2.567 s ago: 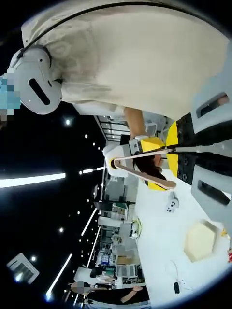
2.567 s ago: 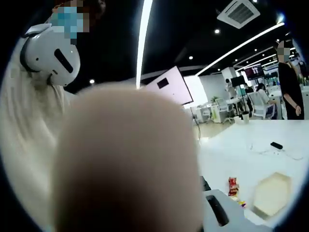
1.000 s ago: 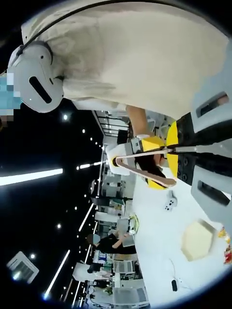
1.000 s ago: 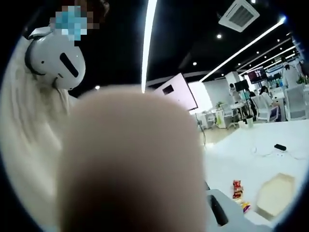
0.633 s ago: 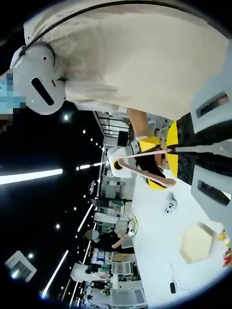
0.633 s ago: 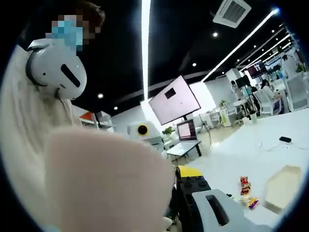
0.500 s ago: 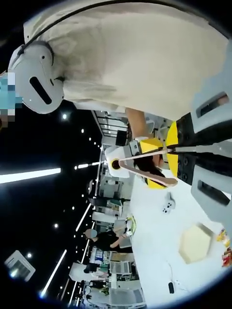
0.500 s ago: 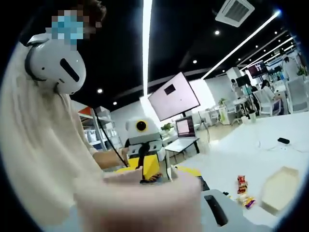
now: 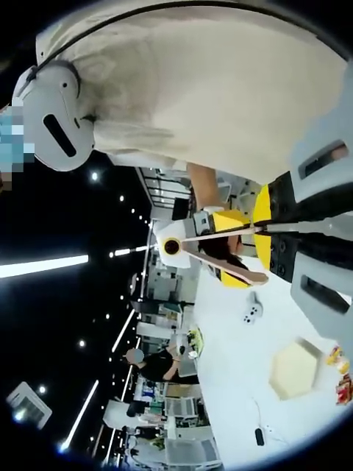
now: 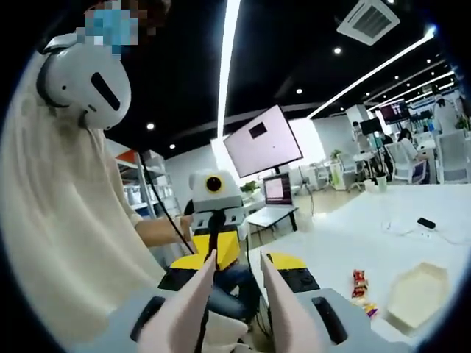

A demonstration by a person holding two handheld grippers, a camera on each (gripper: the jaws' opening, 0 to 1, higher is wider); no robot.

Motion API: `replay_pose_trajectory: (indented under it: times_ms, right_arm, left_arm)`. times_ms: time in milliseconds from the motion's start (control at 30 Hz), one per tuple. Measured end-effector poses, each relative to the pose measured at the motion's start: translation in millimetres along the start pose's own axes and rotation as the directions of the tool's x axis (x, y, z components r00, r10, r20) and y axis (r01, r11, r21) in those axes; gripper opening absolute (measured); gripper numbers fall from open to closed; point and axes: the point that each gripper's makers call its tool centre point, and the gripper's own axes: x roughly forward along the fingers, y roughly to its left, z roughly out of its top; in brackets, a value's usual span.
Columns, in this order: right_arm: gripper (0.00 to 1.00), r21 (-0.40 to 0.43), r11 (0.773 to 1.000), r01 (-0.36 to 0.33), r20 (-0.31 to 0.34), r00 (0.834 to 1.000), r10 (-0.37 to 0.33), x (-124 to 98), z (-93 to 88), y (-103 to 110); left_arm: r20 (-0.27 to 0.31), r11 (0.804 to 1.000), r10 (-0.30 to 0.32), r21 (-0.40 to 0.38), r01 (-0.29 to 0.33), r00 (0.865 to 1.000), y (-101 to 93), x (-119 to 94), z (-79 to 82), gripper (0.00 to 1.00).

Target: Place the target food into the container with the food tongs after gripping and lifting it, then release it inside without dropping or visibly crushing the food.

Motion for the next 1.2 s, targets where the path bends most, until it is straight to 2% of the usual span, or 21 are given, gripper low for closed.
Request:
replay_pose_trajectory:
  times_ms: [200,333,533,733,900,1033,1067,1133,1200]
  right_arm:
    - [0.28,0.039,0.999,0.014,-0.007,1.000,-0.014,-0.8,-4.1,-3.7]
    - [0.27,0.072,0.997,0.036,0.000,0.999,-0.036,-3.7,-4.9,-8.0]
    - [0.27,0.084,0.990,0.111,-0.010,0.994,-0.111,-14.3,-9.9,-21.2]
    - [0.26,0.089,0.970,0.226,-0.063,0.973,-0.220,-29.6,-27.9,-39.8]
    - [0.27,0.082,0.960,0.267,-0.060,0.963,-0.263,-43.7,-31.3,-41.7]
    - [0.27,0.082,0.955,0.285,-0.057,0.958,-0.281,-50.3,-32.8,-42.6]
    - [0.27,0.087,0.943,0.322,-0.055,0.946,-0.318,-60.0,-34.6,-48.0]
    - [0.27,0.089,0.940,0.330,-0.052,0.944,-0.327,-65.3,-34.9,-50.6]
    - [0.27,0.090,0.936,0.339,-0.042,0.941,-0.337,-75.6,-34.9,-52.6]
  left_arm:
    - [-0.009,0.999,0.014,-0.037,-0.014,1.000,4.0,0.5,-3.5,0.01]
    - [0.008,0.998,0.043,-0.041,-0.042,0.999,7.9,0.8,-2.9,0.02]
    - [0.022,0.992,0.105,-0.075,-0.103,0.994,17.0,-3.3,-6.1,0.07]
    - [0.040,0.976,0.198,-0.095,-0.193,0.979,28.9,-8.3,-14.2,0.09]
    - [0.074,0.960,0.260,-0.130,-0.249,0.963,36.2,0.1,-22.5,0.10]
    - [0.077,0.954,0.279,-0.137,-0.267,0.957,37.6,6.7,-25.8,0.13]
    - [0.077,0.945,0.305,-0.145,-0.292,0.949,39.4,14.5,-30.2,0.13]
    - [0.080,0.939,0.320,-0.158,-0.305,0.944,40.6,17.7,-31.9,0.13]
    - [0.087,0.922,0.364,-0.174,-0.346,0.927,44.7,23.3,-36.1,0.13]
